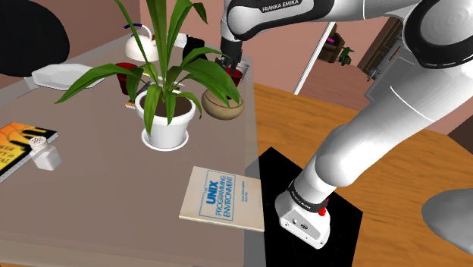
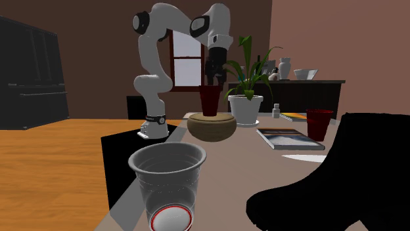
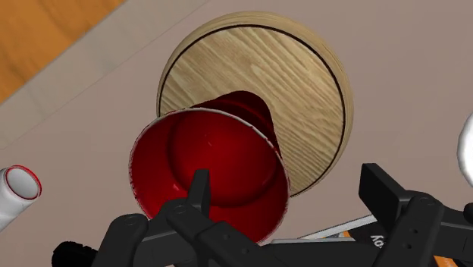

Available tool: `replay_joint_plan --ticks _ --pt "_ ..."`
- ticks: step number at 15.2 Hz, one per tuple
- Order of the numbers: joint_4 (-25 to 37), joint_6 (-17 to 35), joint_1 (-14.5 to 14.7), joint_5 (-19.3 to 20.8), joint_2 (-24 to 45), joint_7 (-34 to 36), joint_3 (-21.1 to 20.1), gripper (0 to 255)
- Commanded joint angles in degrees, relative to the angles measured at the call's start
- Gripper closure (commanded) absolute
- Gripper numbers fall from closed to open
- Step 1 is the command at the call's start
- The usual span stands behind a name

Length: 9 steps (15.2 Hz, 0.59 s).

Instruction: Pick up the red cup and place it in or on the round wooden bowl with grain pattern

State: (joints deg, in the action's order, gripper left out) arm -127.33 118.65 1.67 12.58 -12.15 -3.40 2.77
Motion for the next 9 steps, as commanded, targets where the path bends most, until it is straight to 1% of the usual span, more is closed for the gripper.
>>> replay_joint_plan --ticks 1,2,9 --pt "2.67 -3.69 0.33 -0.41 -0.92 -0.12 -0.43 0" --pt "3.77 -5.2 0.45 -0.56 -1.31 -0.18 -0.59 0" --pt "3.77 -5.2 0.44 -0.56 -1.31 -0.18 -0.6 0"
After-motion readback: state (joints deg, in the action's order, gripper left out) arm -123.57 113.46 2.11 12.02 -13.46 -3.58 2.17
